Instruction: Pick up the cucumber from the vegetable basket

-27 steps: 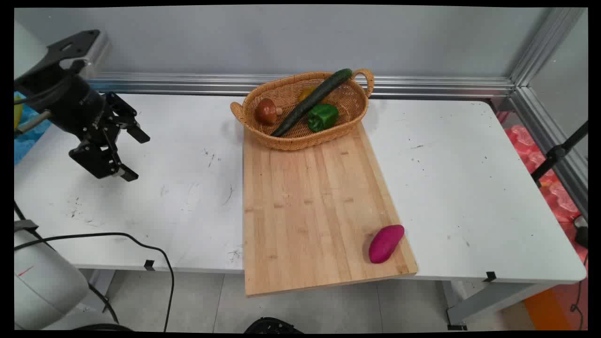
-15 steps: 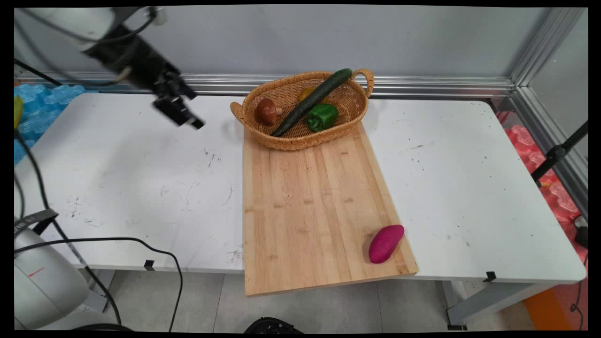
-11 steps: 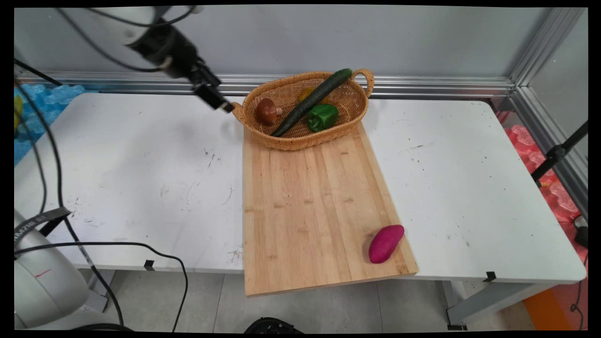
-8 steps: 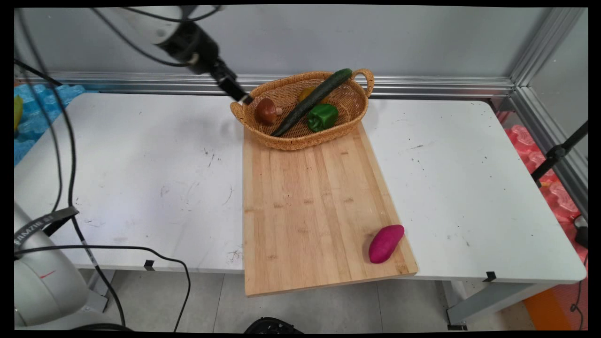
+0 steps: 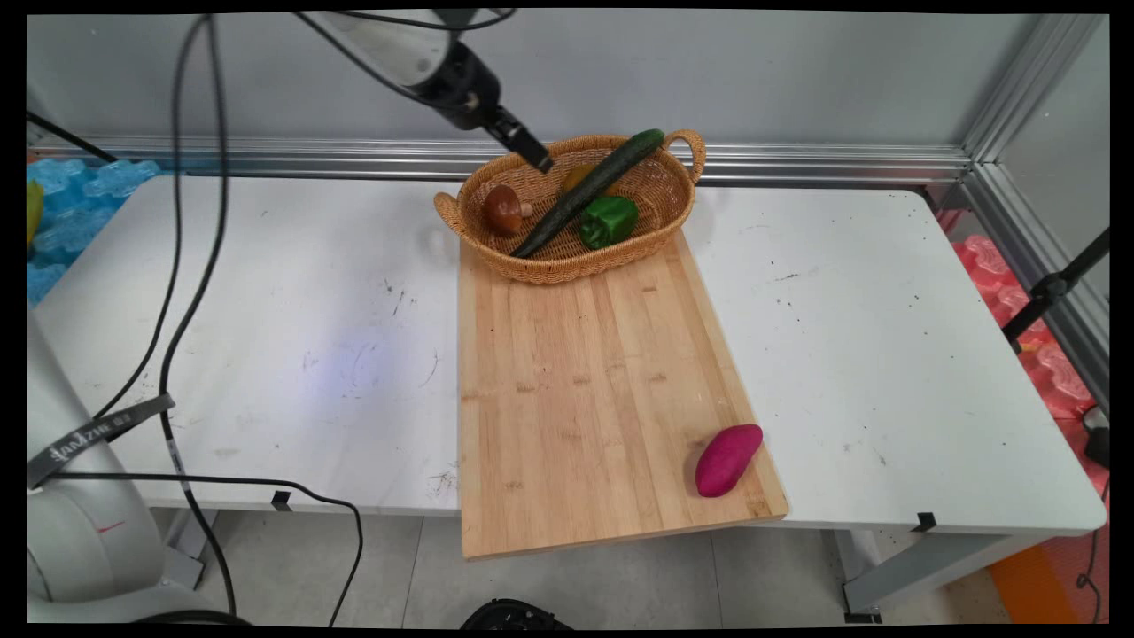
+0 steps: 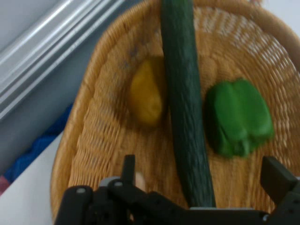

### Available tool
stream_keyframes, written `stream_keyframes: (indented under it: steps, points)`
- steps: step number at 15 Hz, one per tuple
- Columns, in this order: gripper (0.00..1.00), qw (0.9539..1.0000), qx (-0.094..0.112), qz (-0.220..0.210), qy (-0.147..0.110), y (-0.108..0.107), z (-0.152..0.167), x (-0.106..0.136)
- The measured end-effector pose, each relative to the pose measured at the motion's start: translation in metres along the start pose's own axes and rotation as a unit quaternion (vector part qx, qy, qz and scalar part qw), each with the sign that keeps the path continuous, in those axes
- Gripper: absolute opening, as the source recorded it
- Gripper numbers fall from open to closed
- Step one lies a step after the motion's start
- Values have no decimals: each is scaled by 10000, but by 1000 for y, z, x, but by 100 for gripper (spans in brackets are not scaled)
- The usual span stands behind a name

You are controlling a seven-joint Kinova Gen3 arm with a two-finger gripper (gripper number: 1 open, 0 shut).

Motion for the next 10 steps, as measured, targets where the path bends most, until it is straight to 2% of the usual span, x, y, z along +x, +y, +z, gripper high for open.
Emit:
stream_keyframes:
  steps: [6, 10]
  points:
    - [100, 9991, 58, -399, 148, 4, 58, 31]
    - [100, 9982, 105, -572, 156, 9, 92, 45]
